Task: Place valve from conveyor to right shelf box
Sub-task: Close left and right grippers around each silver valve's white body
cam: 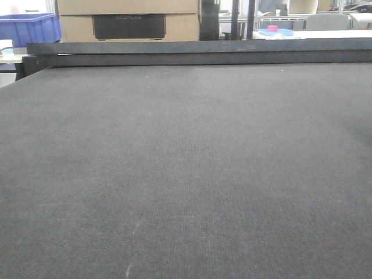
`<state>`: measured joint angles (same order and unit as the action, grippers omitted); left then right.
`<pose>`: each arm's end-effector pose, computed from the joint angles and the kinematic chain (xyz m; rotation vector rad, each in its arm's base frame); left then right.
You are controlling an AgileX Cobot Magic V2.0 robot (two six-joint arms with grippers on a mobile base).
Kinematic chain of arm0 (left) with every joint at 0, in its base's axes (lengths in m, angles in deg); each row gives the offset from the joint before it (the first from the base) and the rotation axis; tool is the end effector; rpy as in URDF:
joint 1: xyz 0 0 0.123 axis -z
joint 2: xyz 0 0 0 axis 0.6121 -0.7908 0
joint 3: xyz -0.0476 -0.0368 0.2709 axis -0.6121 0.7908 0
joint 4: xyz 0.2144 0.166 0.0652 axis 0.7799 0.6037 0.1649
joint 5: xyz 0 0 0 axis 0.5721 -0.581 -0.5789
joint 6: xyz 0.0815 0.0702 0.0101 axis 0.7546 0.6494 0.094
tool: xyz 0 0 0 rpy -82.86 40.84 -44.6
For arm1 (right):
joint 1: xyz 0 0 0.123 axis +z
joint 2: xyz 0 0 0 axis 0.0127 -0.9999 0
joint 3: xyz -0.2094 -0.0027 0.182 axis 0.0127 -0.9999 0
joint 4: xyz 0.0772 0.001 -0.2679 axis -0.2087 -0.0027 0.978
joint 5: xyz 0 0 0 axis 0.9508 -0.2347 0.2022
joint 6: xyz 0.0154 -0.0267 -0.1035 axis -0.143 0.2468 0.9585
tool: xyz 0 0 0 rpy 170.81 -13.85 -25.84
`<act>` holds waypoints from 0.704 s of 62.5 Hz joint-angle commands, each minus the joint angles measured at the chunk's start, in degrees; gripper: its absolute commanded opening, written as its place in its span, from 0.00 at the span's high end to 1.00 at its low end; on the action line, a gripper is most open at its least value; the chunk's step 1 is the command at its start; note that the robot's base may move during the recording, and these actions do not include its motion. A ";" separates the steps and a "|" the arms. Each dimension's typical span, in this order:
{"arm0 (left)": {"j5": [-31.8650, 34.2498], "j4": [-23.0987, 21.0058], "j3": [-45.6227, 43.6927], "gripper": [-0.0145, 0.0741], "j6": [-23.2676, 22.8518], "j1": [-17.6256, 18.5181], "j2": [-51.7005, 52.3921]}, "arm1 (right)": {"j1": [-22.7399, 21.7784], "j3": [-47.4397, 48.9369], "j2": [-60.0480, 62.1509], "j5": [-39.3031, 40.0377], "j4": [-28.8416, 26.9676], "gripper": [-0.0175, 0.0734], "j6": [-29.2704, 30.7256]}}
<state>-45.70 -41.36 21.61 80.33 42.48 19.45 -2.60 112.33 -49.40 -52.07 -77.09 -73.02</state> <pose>0.2035 -0.0247 0.3394 -0.0213 2.3316 -0.1931 0.2906 -0.0071 0.2404 -0.0729 2.9992 0.0210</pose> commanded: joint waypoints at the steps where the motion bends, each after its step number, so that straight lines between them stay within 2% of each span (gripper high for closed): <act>1: 0.39 -0.50 -0.63 0.96 -0.39 -0.11 -0.12 | -0.35 0.14 -0.93 0.81 0.84 0.21 0.57; 19: 0.39 -0.50 -0.63 0.96 -0.39 -0.11 -0.12 | -0.45 -3.53 -1.70 3.86 0.84 0.21 0.57; 37: 0.39 -0.50 -0.63 0.96 -0.39 -0.11 -0.12 | -3.92 -4.69 -1.70 5.50 -0.68 0.21 0.57; 44: 0.39 -0.50 -0.63 0.96 -0.39 -0.11 -0.12 | -3.92 -4.69 -1.70 5.50 -0.94 0.25 1.55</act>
<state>-45.70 -41.36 21.61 80.33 42.48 19.45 -6.24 107.72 -51.05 -46.98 -77.70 -72.64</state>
